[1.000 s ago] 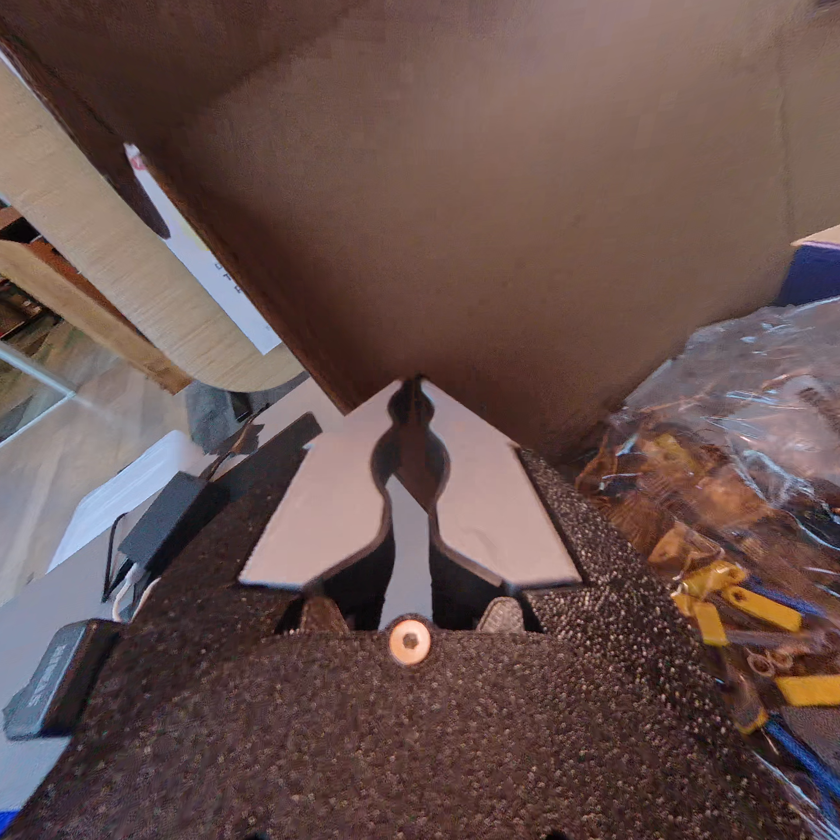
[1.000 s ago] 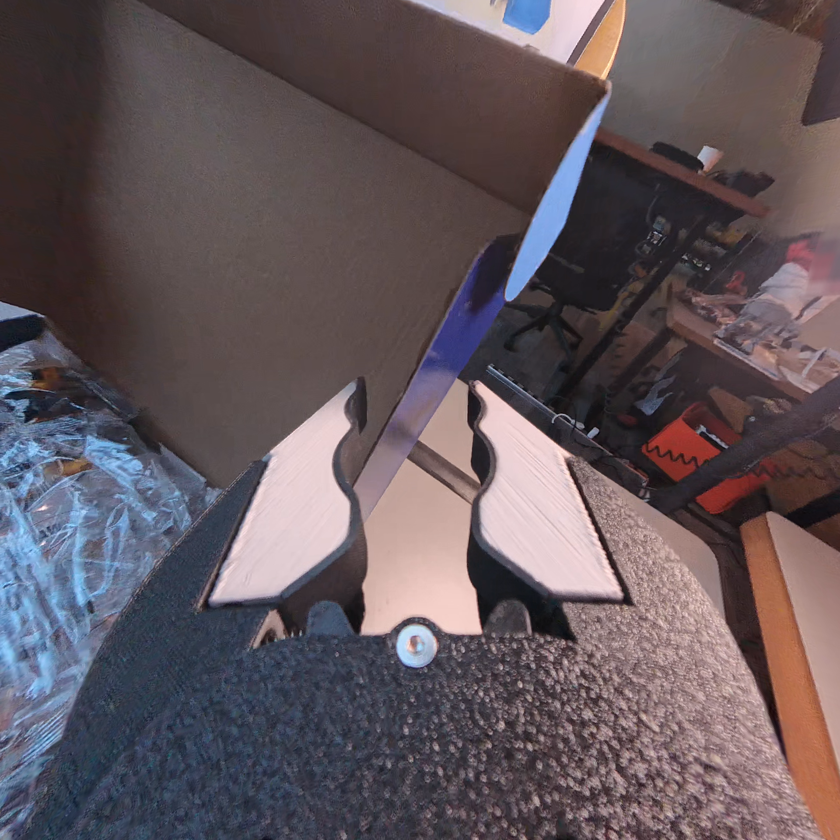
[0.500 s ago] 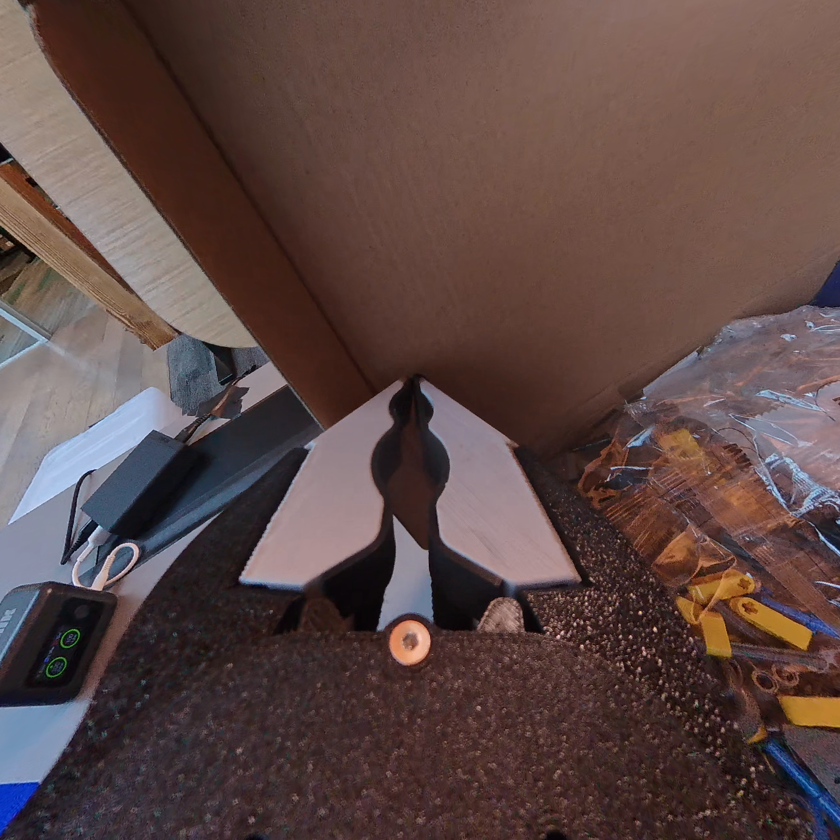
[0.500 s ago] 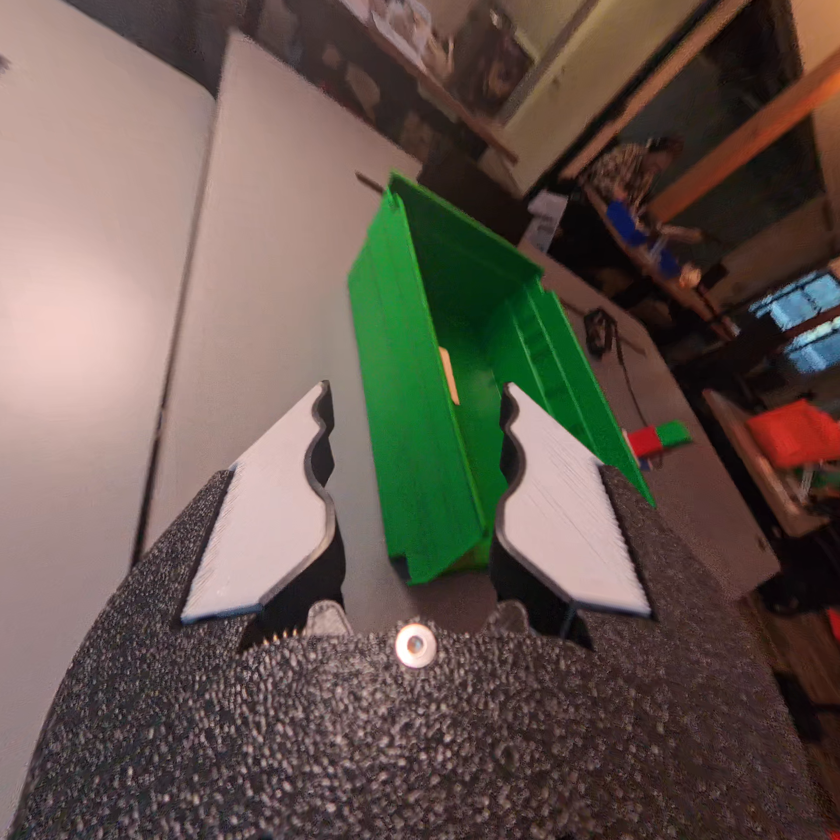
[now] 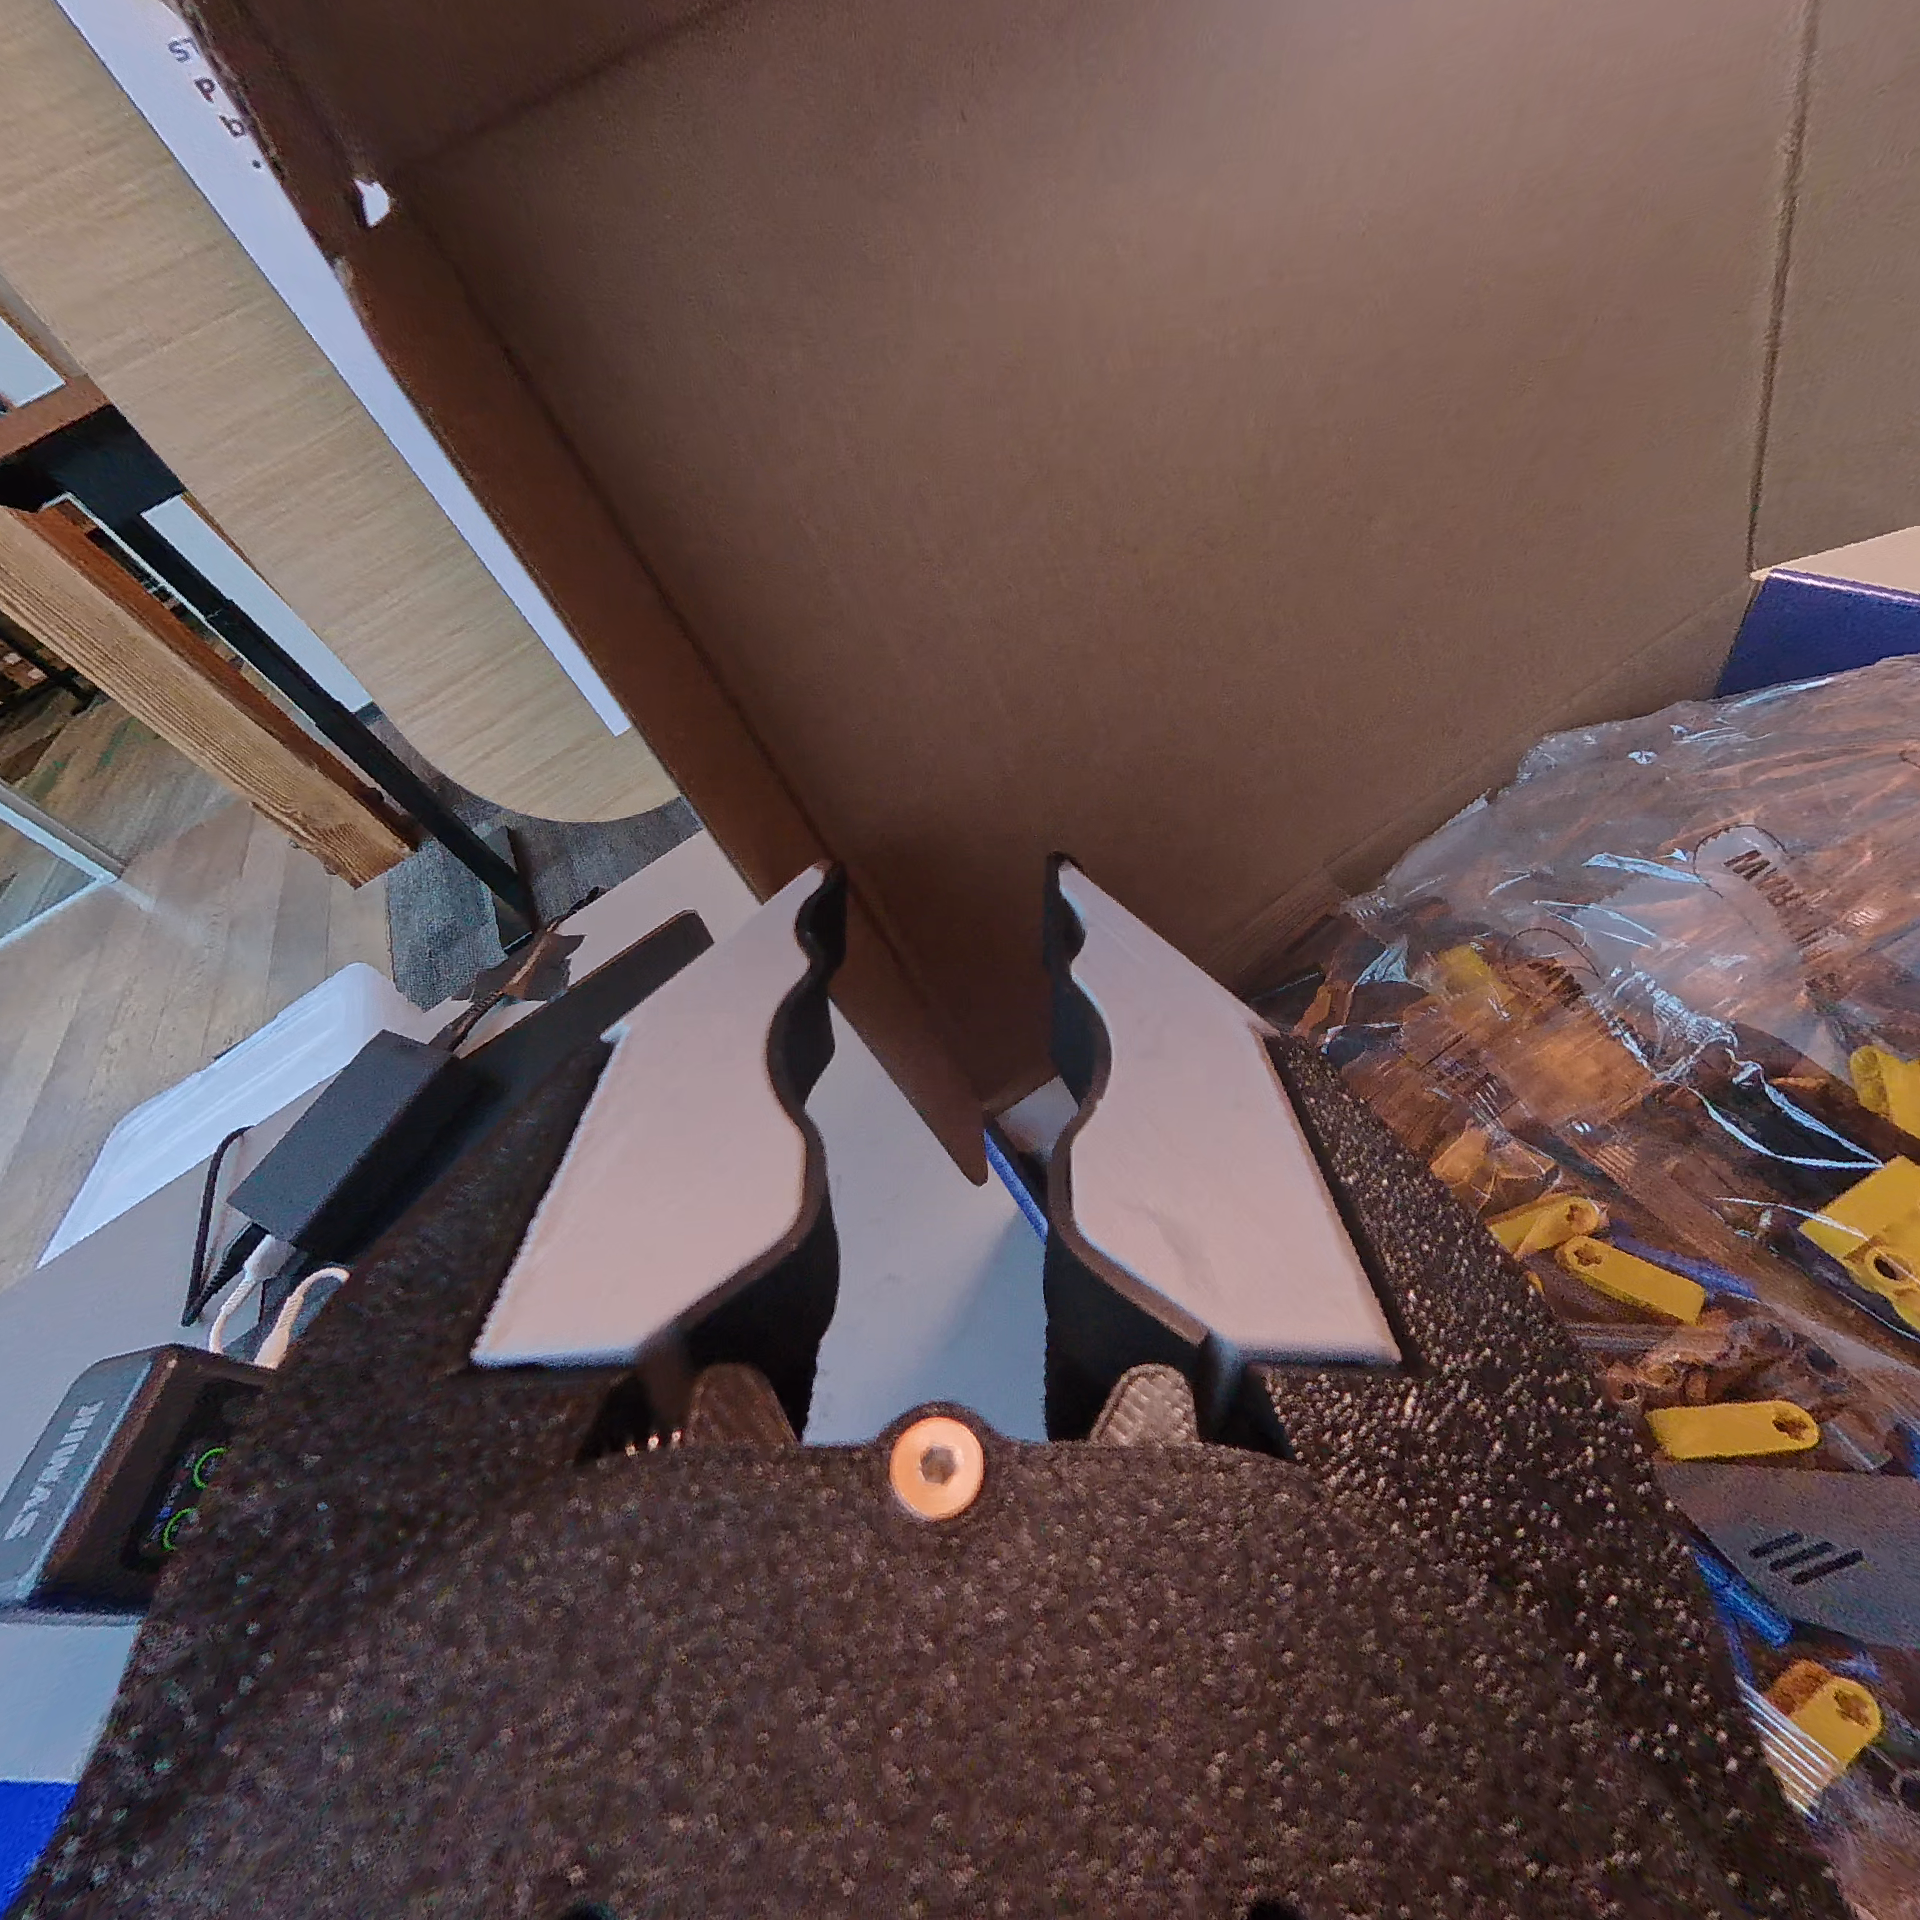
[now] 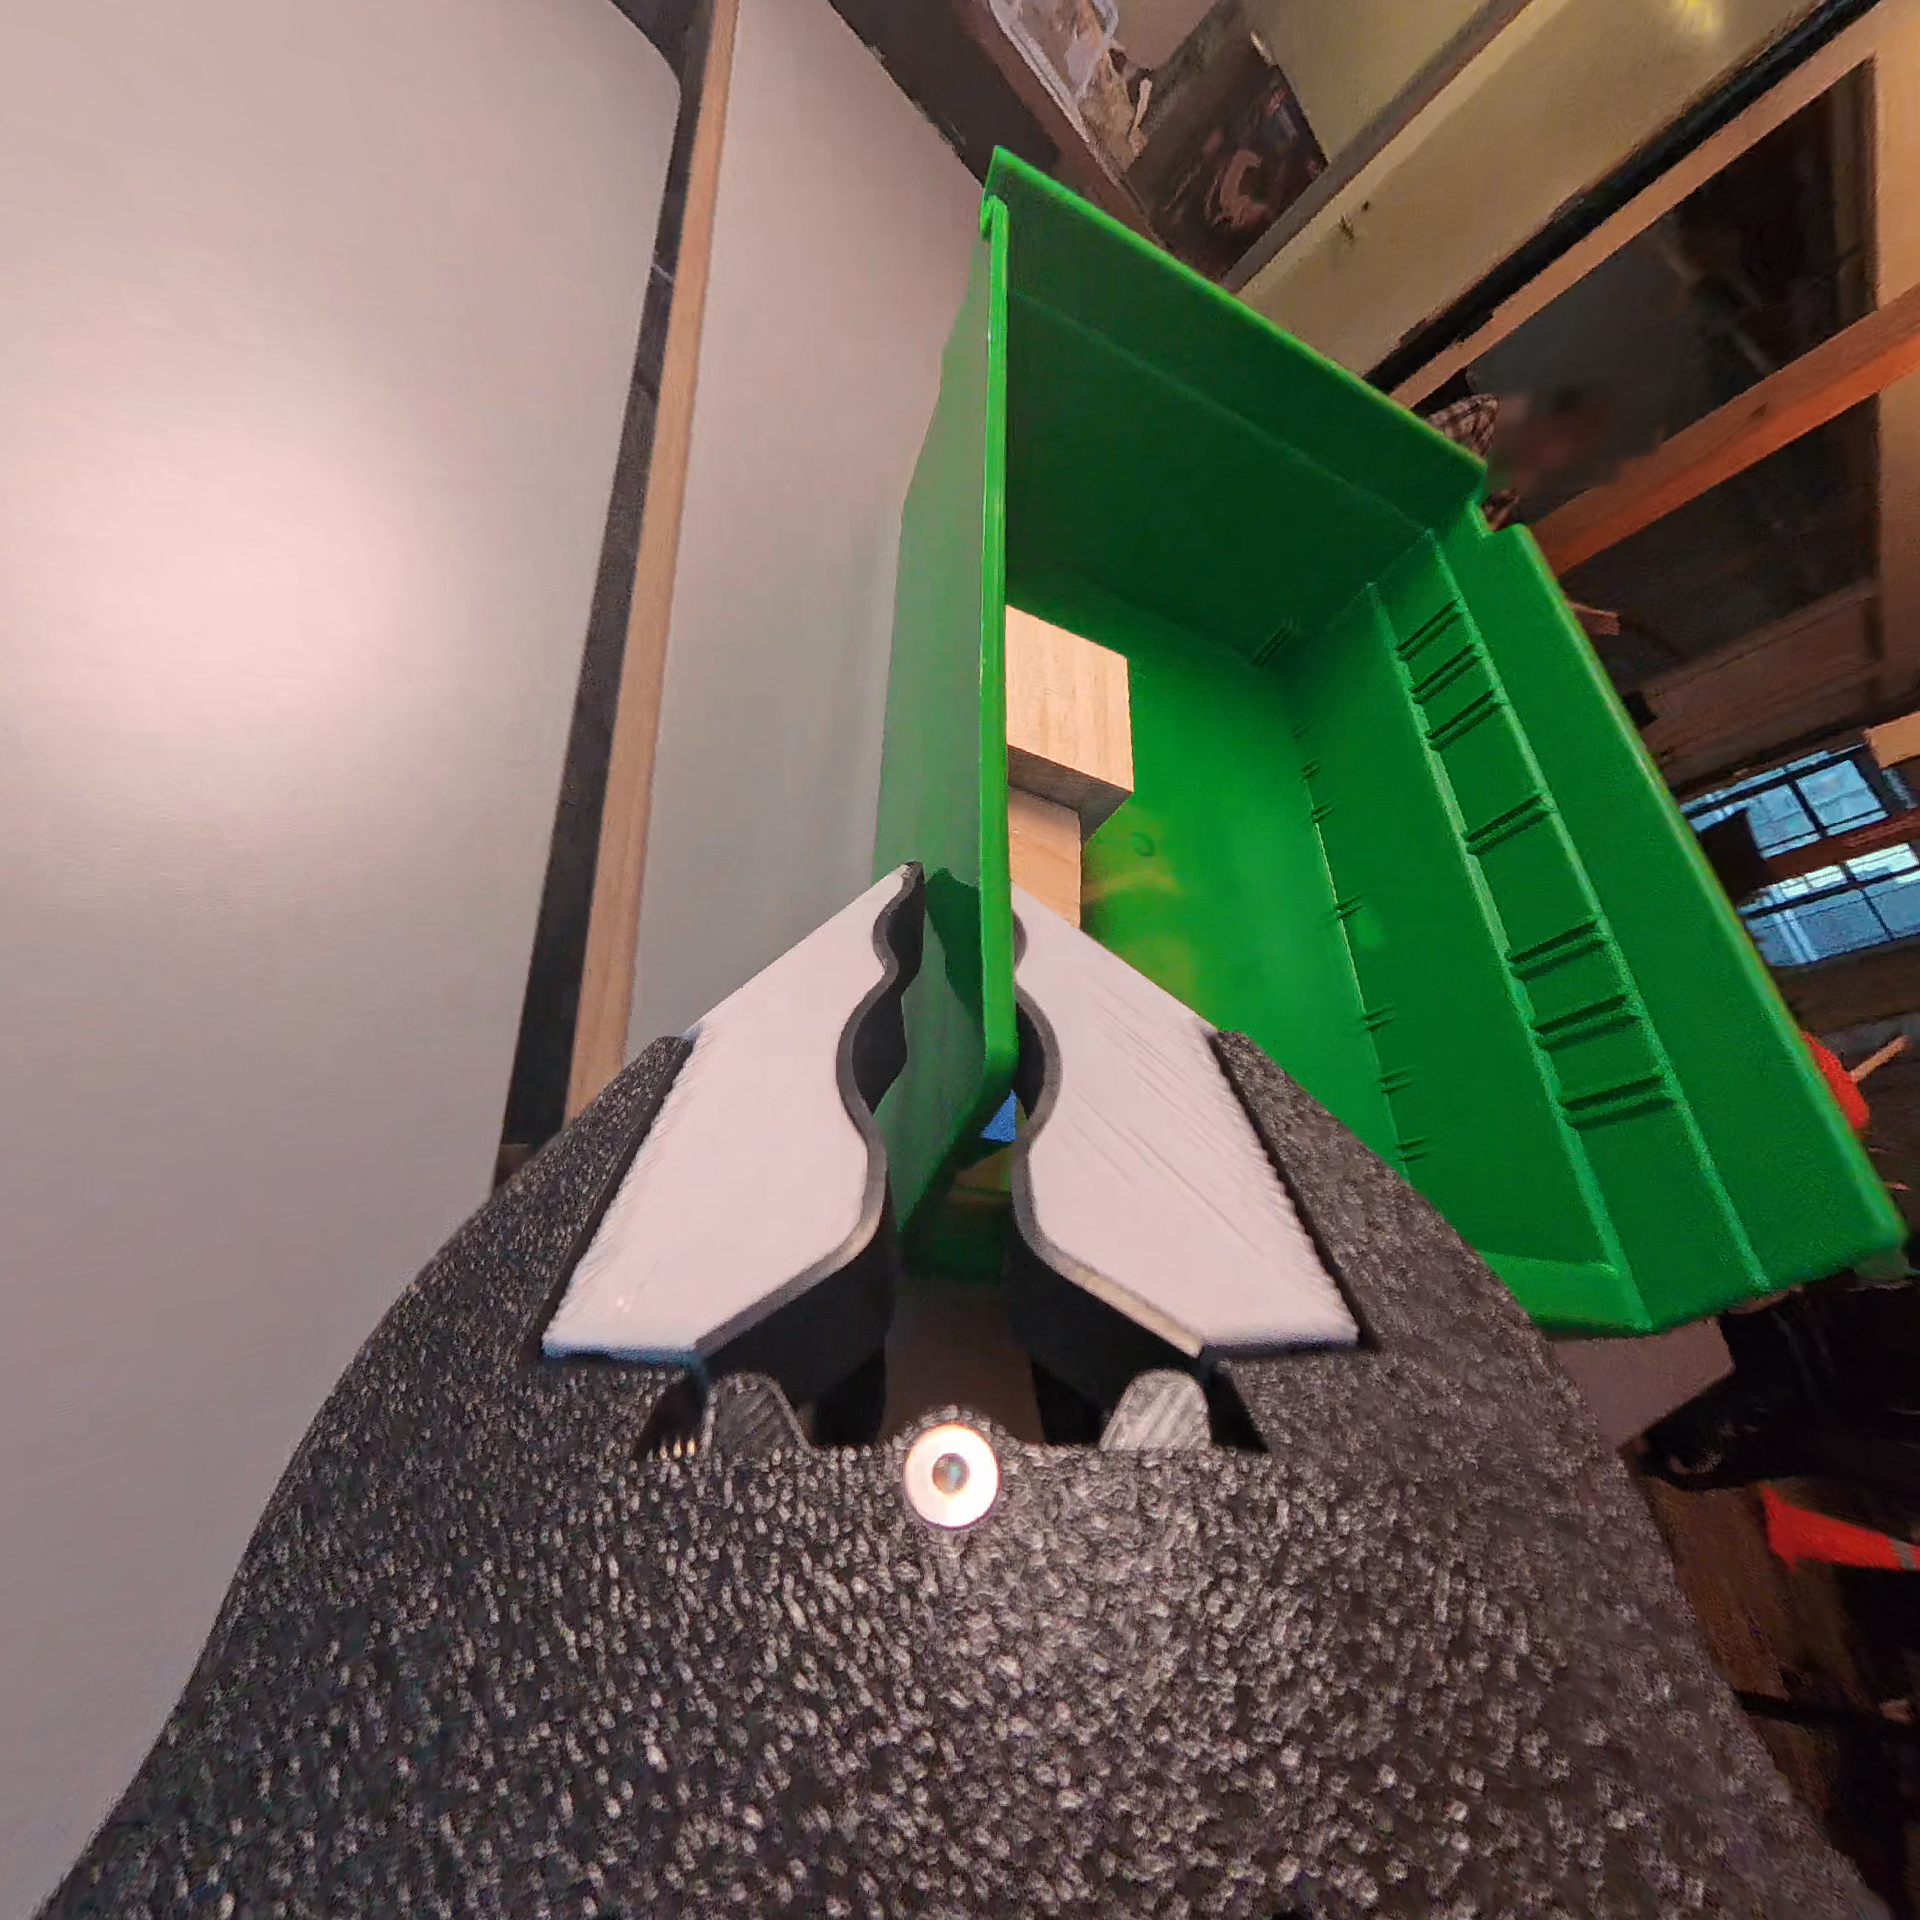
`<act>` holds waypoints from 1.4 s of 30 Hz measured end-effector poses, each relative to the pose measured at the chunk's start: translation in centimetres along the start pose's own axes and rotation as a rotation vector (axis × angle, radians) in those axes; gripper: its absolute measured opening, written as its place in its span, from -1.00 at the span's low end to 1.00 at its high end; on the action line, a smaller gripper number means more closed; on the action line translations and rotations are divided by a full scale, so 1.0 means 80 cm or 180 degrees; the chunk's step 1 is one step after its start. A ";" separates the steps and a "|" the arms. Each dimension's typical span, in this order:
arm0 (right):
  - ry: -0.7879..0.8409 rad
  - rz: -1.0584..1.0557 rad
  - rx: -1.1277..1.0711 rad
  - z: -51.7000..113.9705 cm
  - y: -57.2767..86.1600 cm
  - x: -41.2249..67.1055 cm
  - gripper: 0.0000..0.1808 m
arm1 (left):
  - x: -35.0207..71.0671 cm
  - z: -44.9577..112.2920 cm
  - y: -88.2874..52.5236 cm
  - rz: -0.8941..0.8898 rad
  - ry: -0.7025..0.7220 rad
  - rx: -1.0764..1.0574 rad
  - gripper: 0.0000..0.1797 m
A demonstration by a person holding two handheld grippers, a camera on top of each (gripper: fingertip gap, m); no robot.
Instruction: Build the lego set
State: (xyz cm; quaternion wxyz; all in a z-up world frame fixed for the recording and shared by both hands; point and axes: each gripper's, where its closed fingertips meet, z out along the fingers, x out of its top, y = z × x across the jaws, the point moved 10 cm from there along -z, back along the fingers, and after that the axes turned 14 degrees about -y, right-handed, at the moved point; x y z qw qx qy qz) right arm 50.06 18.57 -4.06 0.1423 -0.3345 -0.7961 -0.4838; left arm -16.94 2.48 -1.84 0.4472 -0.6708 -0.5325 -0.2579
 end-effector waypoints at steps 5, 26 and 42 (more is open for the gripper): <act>0.0076 0.0667 0.0530 -0.002 0.007 0.013 -0.89 | 0.010 0.004 0.004 0.0014 0.0017 -0.0005 -0.52; -0.0054 -0.1031 0.0490 -0.006 0.038 -0.030 -0.29 | -0.022 -0.011 0.005 0.0013 0.0243 -0.0242 -0.54; -0.0447 -0.2462 0.0536 0.049 0.040 -0.017 -0.69 | -0.030 -0.016 0.009 -0.0091 0.0148 -0.0444 -0.48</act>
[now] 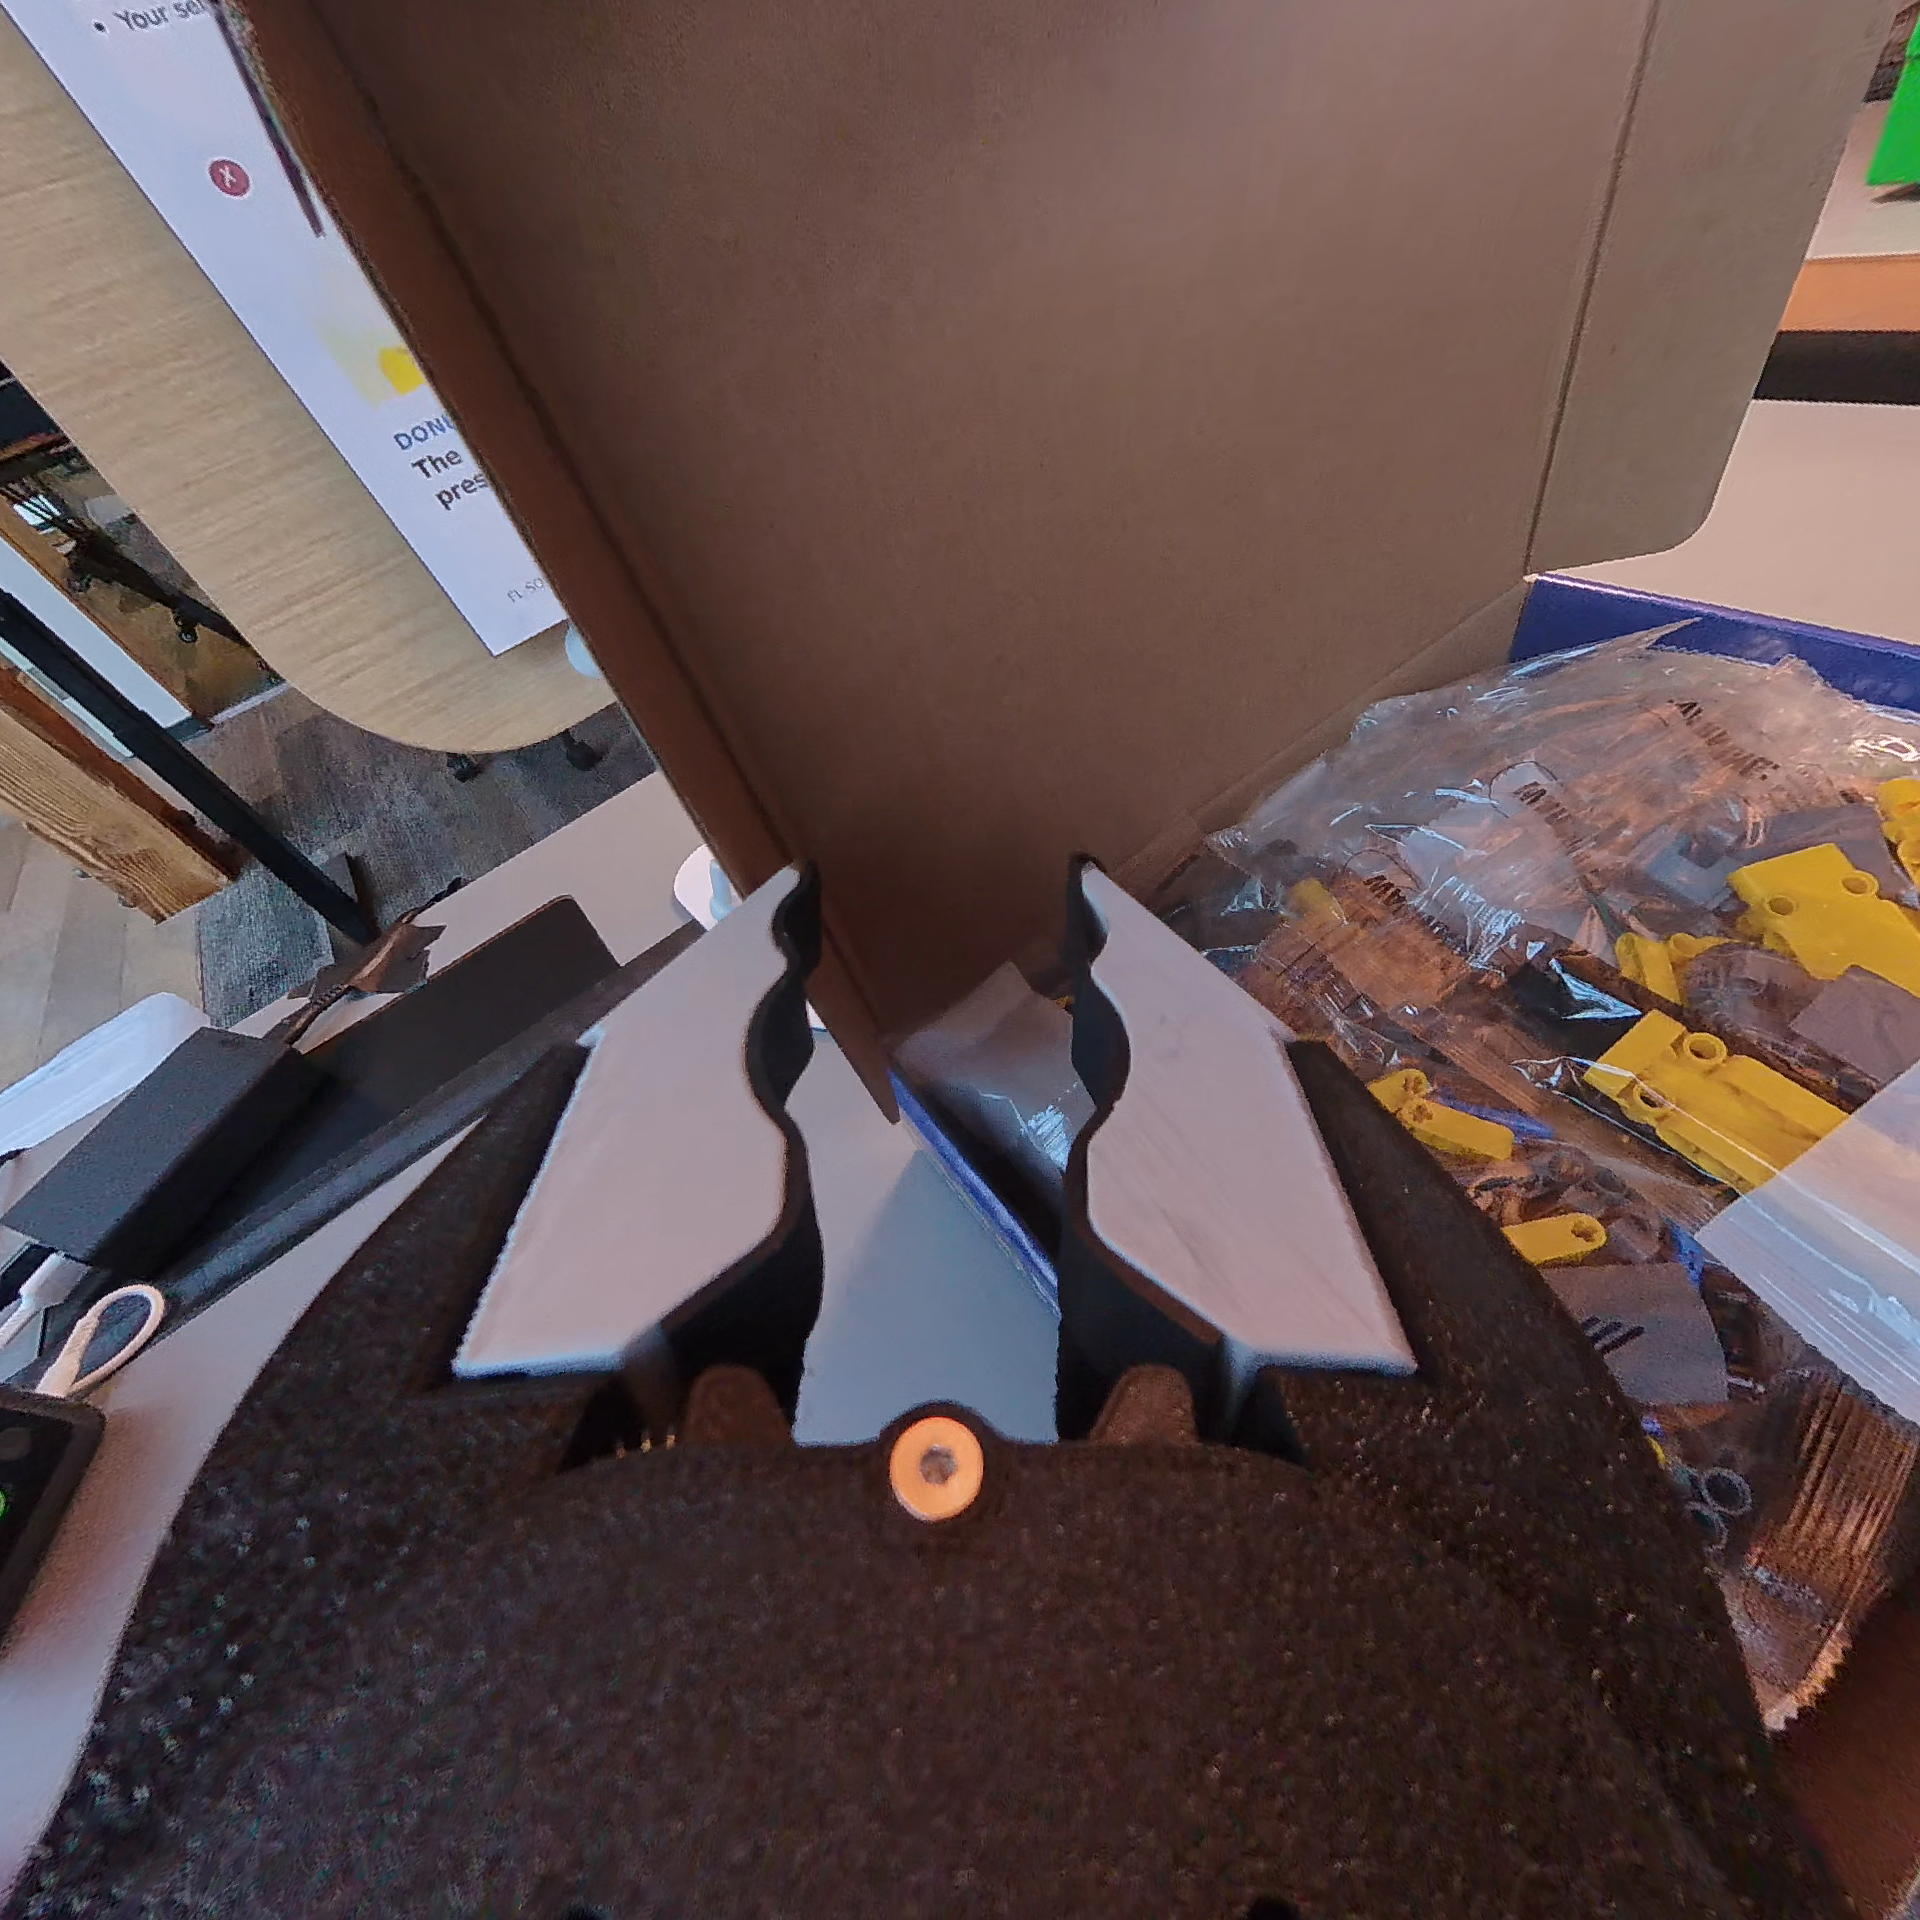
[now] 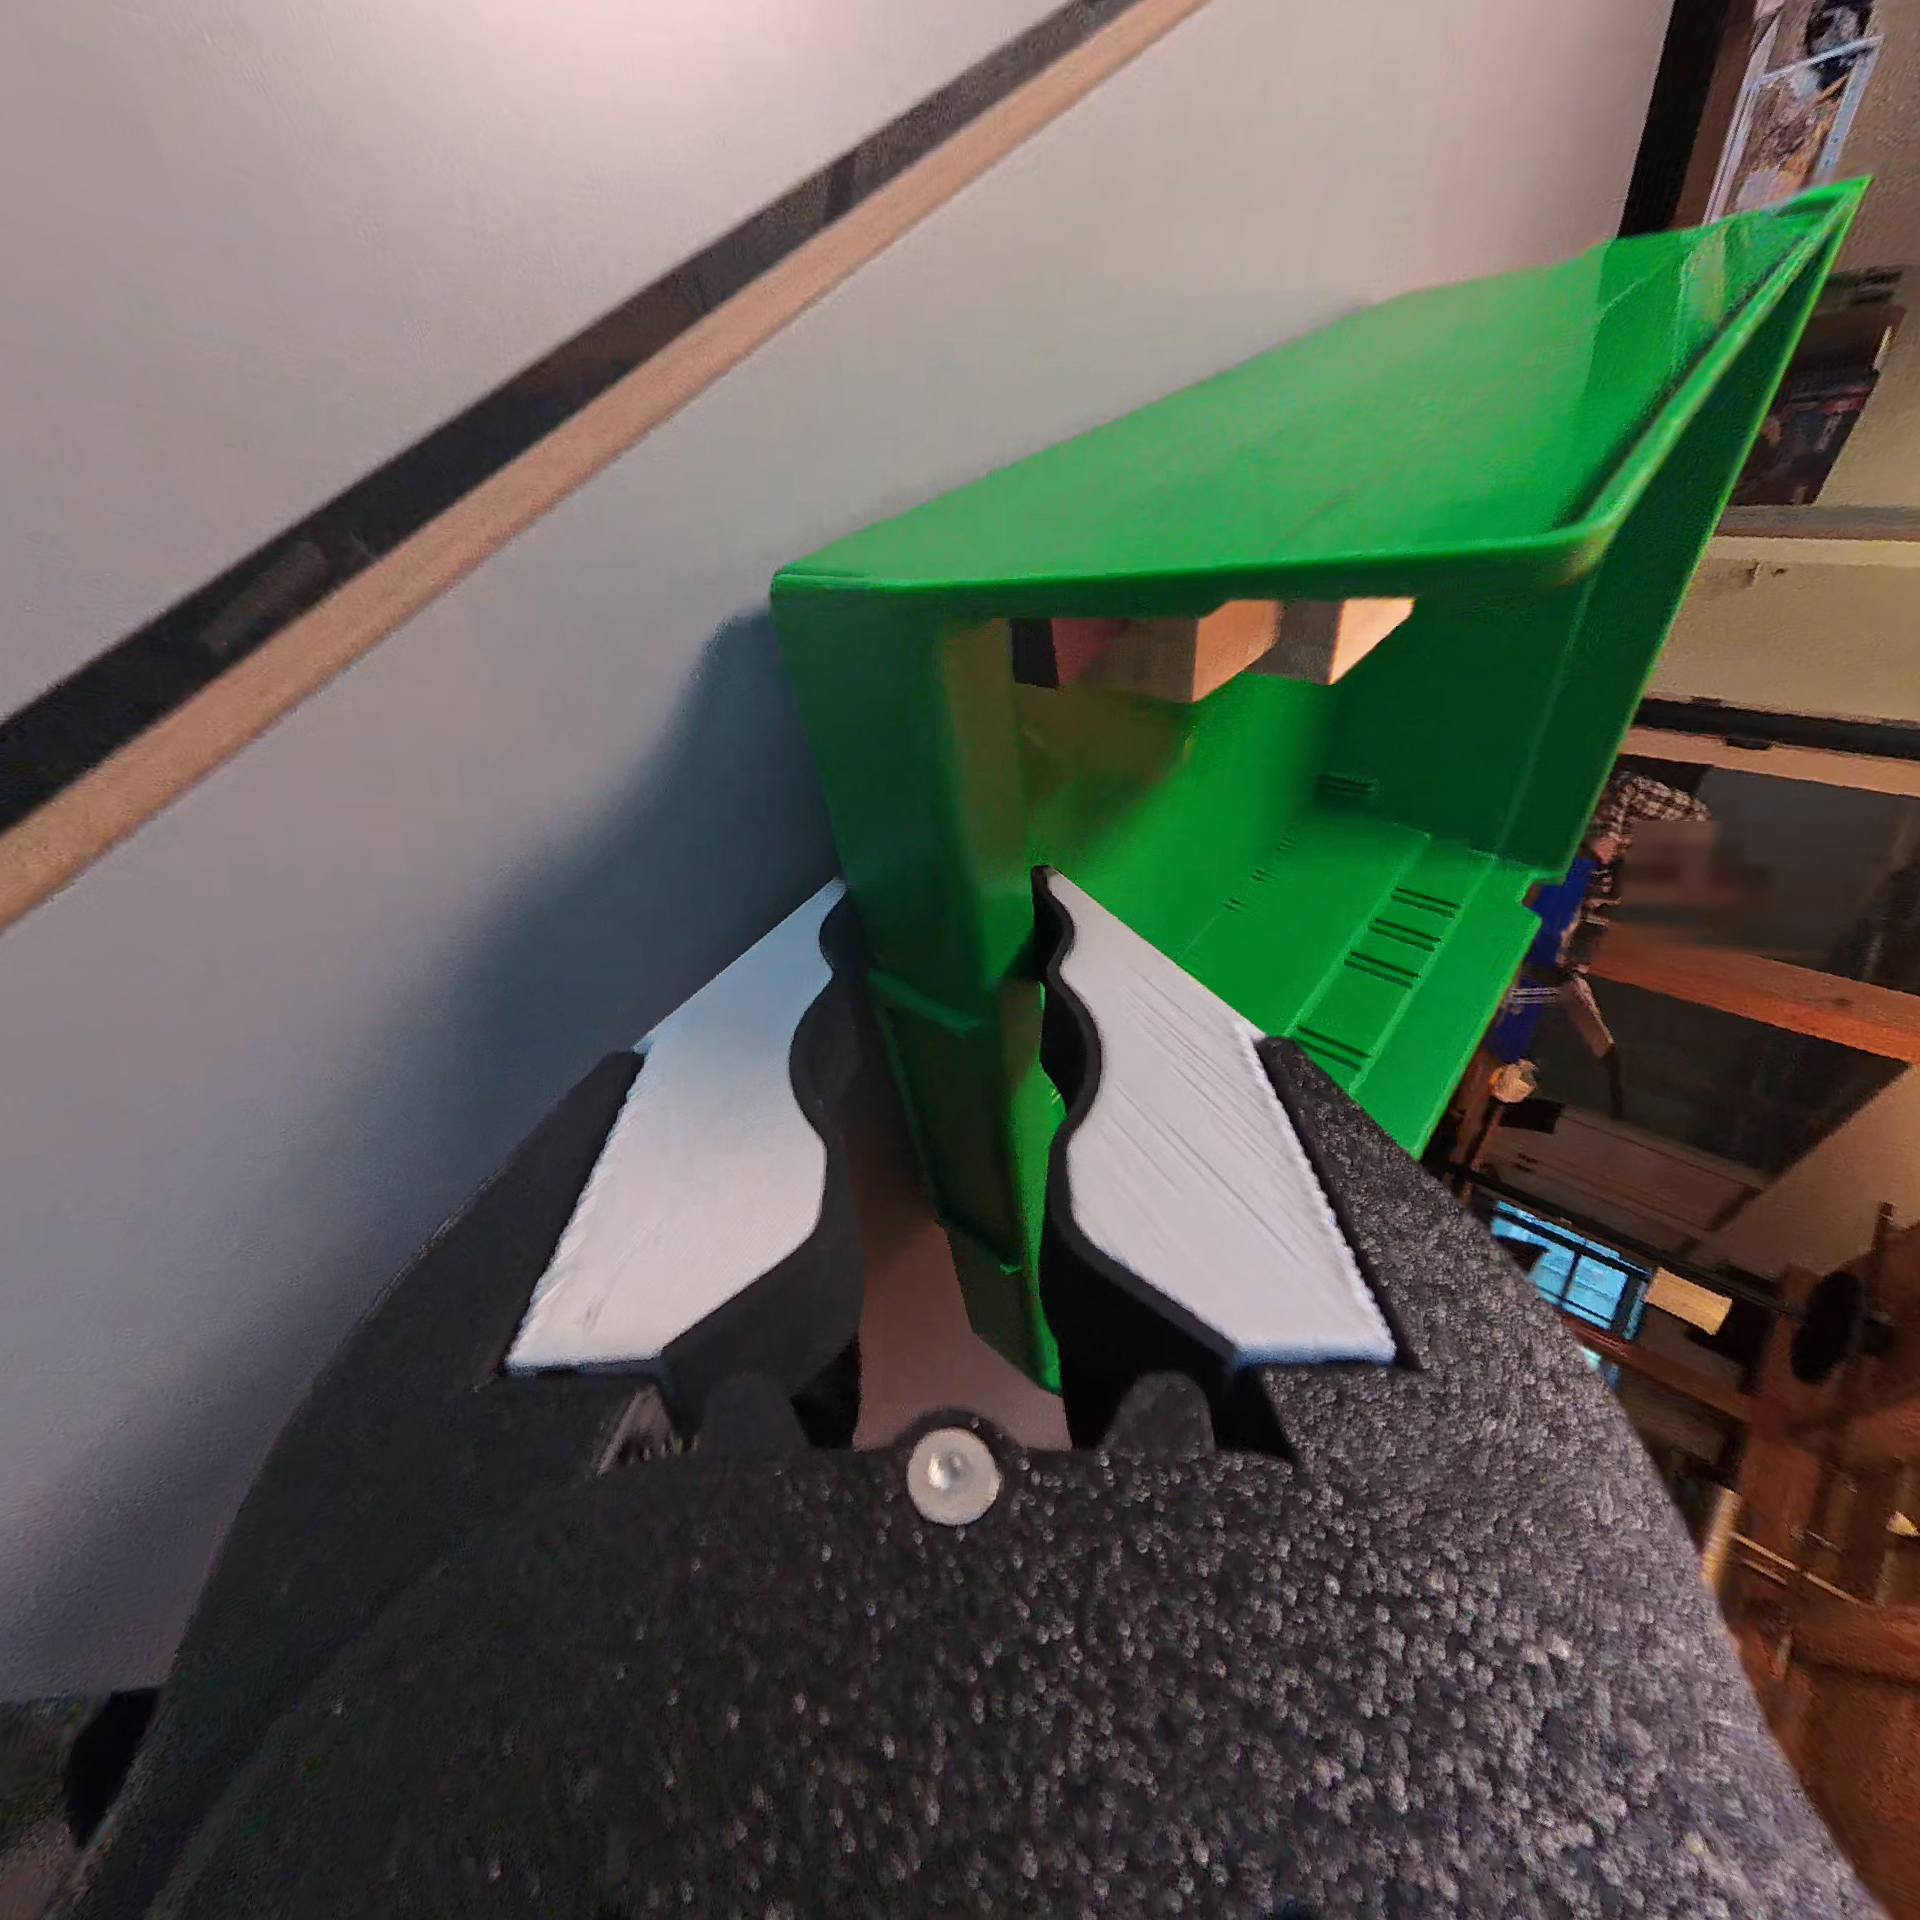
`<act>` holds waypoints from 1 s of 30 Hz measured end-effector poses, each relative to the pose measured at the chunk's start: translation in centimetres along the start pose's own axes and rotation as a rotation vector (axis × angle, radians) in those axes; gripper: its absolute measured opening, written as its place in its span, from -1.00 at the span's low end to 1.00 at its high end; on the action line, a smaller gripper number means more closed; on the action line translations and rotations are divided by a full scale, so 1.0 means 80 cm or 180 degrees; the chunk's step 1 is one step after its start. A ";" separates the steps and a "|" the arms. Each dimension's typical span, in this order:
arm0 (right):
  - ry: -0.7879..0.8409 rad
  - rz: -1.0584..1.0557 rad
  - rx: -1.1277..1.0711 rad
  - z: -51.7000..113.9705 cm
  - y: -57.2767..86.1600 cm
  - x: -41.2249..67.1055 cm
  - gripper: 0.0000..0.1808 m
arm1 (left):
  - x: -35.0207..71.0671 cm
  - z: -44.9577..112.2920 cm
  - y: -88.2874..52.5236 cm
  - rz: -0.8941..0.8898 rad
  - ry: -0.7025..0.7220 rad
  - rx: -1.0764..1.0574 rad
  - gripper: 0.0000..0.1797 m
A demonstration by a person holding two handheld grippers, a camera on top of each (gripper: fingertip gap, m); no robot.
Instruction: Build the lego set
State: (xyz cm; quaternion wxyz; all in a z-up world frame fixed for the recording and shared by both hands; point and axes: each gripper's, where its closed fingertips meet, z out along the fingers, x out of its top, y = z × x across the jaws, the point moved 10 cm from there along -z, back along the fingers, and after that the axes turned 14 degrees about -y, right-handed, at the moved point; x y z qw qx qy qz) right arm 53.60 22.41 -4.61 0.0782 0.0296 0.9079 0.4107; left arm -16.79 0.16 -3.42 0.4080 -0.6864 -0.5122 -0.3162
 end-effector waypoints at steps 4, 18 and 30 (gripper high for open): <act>0.0359 0.0473 0.0171 -0.021 0.021 0.015 -0.69 | -0.002 -0.001 0.000 0.0030 0.0019 -0.0027 -0.48; 0.1781 0.1496 0.0559 -0.053 0.087 0.043 -0.70 | -0.006 -0.002 0.004 0.0000 0.0075 -0.0006 -0.54; 0.2970 0.2364 0.0880 -0.055 0.094 0.020 -0.71 | -0.011 0.005 0.007 -0.0041 0.0053 -0.0013 -0.55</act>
